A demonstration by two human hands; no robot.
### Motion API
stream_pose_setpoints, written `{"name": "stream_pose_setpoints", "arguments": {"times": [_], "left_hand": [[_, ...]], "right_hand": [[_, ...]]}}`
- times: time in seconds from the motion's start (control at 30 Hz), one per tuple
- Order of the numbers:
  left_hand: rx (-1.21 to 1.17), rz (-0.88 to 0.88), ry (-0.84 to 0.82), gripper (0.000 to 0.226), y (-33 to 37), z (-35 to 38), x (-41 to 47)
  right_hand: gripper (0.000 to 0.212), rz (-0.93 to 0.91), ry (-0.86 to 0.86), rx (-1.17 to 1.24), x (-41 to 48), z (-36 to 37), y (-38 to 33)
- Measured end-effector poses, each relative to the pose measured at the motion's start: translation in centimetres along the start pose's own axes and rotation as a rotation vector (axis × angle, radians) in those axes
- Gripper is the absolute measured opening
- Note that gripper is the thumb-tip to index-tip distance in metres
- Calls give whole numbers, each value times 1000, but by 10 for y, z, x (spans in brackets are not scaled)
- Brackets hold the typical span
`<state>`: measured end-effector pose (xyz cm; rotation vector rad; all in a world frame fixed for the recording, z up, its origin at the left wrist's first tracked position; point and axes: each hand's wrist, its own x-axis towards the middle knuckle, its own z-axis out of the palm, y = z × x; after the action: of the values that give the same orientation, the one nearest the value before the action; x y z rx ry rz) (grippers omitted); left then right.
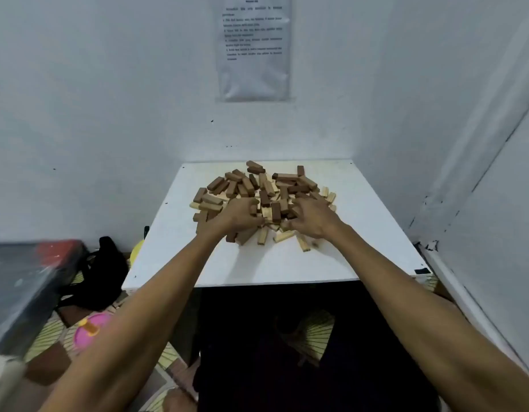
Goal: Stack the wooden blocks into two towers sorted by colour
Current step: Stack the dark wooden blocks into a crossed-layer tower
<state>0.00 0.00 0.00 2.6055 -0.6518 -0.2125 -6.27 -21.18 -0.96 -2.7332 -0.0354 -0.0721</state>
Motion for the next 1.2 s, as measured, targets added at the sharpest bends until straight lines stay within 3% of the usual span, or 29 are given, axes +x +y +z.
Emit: {"name": "stream_pose_setpoints", "arguments": {"times": [0.17, 0.3, 0.4, 0.57, 0.8, 1.2], "left_hand": [[70, -23, 26, 51, -19, 24, -3], [271, -150, -31, 89, -44, 48, -4], [299, -201, 34, 104, -61, 62, -6], [352, -131, 197, 100, -74, 70, 8], [339, -82, 258, 112, -90, 59, 73], [328, 7, 308, 95, -112, 49, 153]], "right_hand": [[89, 106, -28, -50, -7, 31, 18], [109, 163, -12, -69, -9, 58, 29], [107, 134, 70, -37, -4, 69, 31], [105, 110, 156, -17, 26, 81, 31], [109, 82, 220, 20, 91, 82, 36], [89, 71, 207, 0, 171, 77, 61]]}}
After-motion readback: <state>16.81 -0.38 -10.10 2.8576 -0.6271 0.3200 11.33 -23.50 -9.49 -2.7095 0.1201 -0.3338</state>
